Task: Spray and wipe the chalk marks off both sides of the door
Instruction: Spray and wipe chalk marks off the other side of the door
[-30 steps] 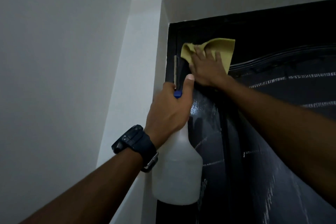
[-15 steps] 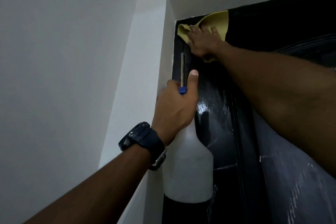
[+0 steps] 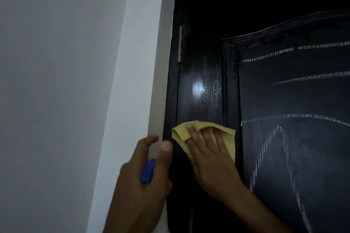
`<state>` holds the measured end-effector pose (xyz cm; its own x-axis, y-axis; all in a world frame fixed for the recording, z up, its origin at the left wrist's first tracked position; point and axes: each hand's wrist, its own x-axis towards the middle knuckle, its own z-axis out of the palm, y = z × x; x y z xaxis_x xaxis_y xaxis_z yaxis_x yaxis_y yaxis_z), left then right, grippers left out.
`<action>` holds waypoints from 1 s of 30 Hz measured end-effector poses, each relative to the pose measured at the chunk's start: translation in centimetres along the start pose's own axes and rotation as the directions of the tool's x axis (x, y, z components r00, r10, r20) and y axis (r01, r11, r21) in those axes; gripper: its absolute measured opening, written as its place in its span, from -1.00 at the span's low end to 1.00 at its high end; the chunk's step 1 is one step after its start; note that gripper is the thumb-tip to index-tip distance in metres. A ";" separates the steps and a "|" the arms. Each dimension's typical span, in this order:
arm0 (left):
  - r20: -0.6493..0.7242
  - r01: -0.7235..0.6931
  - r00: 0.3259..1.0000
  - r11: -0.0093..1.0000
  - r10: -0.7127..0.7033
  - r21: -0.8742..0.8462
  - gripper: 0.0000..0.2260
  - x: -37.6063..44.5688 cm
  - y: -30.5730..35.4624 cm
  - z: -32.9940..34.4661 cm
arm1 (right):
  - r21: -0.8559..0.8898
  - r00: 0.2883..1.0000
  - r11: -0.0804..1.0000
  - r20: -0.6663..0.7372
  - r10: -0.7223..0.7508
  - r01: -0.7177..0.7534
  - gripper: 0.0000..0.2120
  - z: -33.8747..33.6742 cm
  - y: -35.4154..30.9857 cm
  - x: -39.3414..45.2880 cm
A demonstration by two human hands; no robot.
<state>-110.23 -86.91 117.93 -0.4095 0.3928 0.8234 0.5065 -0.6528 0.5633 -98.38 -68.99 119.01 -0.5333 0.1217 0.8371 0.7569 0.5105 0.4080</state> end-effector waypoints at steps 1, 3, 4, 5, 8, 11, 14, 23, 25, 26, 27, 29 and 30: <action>0.012 0.032 0.999 0.999 -0.032 -0.015 -0.48 -0.4 -0.4 0.0 | -0.031 1.000 0.999 0.000 -0.030 0.030 -0.57 -0.3 0.9 0.9; 0.036 0.054 0.998 0.998 -0.053 -0.015 -0.46 -0.2 -1.5 0.1 | -0.084 0.997 0.996 -0.081 0.019 -0.026 -0.54 -1.8 3.3 5.3; 0.039 0.053 0.998 0.999 -0.053 -0.002 -0.44 0.0 -2.0 0.1 | -0.090 0.988 0.991 -0.131 0.086 -0.099 -0.53 -2.8 4.4 8.1; 0.030 0.037 0.999 0.999 -0.038 0.010 -0.43 0.3 -2.2 0.1 | -0.077 0.975 0.982 -0.150 0.161 -0.174 -0.52 -3.7 5.3 10.7; 0.020 -0.039 0.999 0.999 0.039 0.019 -0.36 0.8 -2.6 -0.4 | -0.021 0.956 0.969 -0.174 0.238 -0.245 -0.55 -3.9 4.9 13.7; 0.010 -0.097 0.995 0.995 0.096 0.015 -0.43 0.3 -2.7 -1.4 | -0.072 0.986 0.990 -0.121 0.114 -0.124 -0.56 -1.1 0.5 6.6; -0.003 -0.129 0.992 0.992 0.129 -0.009 -0.46 -0.1 -2.6 -2.0 | -0.062 0.999 0.997 0.042 -0.032 0.035 -0.58 1.5 -3.3 -2.8; -0.064 -0.124 0.991 0.991 0.121 -0.054 -0.49 1.1 -1.9 -1.5 | 0.017 0.974 0.984 0.148 0.170 -0.175 -0.47 2.2 -7.4 -6.2; -0.069 -0.147 0.987 0.988 0.144 -0.051 -0.49 1.5 -1.7 -0.8 | 0.041 0.958 0.980 0.226 0.179 -0.193 -0.35 2.7 -8.5 -7.9; -0.072 -0.153 0.986 0.987 0.150 -0.043 -0.51 1.8 -1.5 -0.5 | 0.054 0.954 0.980 0.246 0.172 -0.190 -0.28 2.9 -8.9 -8.5; -0.079 -0.158 0.985 0.987 0.155 -0.021 -0.53 2.2 -1.4 -0.1 | 0.072 0.952 0.979 0.256 0.166 -0.190 -0.21 3.1 -9.1 -8.9; -0.099 -0.163 0.981 0.986 0.164 0.016 -0.55 2.9 -1.5 0.6 | 0.117 0.946 0.971 0.278 0.170 -0.209 -0.08 3.2 -9.3 -9.1; -0.103 -0.169 0.980 0.985 0.170 0.019 -0.54 3.1 -1.5 1.0 | 0.142 0.940 0.963 0.292 0.179 -0.228 -0.02 3.2 -9.4 -9.0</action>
<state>-111.54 -84.09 119.72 -0.3937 0.2072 0.8956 0.5824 -0.6976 0.4174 -101.89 -72.17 106.52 -0.4759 0.4543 0.7531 0.7970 0.5848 0.1509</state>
